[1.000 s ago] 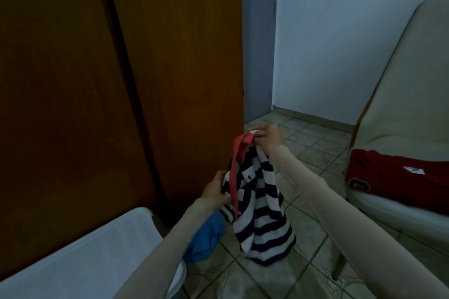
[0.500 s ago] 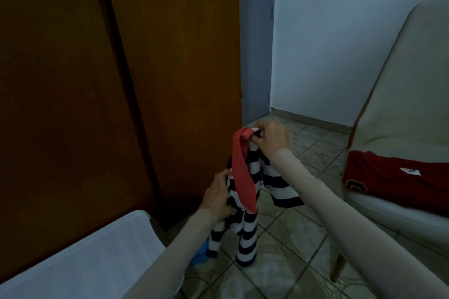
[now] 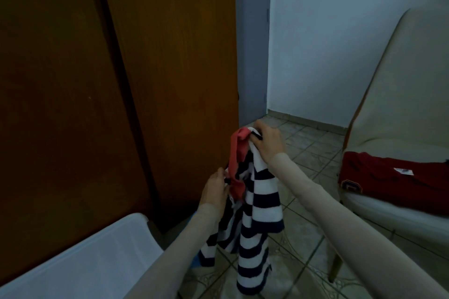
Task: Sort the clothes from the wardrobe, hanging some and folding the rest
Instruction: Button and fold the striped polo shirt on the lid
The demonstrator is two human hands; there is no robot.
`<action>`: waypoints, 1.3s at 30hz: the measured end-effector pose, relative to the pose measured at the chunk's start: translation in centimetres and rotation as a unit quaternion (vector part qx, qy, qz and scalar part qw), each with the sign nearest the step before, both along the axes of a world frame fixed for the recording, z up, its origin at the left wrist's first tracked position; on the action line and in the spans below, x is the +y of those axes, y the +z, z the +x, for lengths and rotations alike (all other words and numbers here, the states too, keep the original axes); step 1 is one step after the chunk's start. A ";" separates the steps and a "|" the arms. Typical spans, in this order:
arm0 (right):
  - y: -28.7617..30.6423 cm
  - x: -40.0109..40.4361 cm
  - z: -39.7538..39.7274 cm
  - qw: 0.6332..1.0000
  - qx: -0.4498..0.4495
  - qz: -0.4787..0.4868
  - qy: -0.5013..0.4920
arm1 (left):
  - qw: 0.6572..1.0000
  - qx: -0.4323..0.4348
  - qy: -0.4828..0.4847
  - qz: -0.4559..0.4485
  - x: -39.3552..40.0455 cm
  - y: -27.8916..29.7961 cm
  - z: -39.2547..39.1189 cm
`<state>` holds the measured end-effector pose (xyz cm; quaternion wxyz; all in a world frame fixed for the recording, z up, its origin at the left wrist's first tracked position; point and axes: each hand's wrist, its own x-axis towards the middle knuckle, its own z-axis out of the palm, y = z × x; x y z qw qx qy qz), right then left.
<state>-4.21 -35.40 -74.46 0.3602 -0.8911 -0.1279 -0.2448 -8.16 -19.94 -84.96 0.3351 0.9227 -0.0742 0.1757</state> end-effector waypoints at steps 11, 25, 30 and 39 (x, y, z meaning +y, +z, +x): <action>0.5 -1.8 0.7 0.994 0.088 0.018 -0.066 | 0.987 -0.012 0.019 -0.160 3.2 3.8 1.3; 1.2 -2.1 -0.4 0.954 0.162 0.200 0.154 | 0.985 0.002 0.063 -0.159 4.9 10.8 2.3; 0.8 -1.4 -0.8 0.957 0.121 0.227 0.131 | 0.985 0.024 0.063 -0.162 5.2 10.3 2.1; 2.8 0.1 -1.1 0.901 0.147 0.373 0.166 | 0.973 0.060 0.070 -0.209 5.8 9.0 2.0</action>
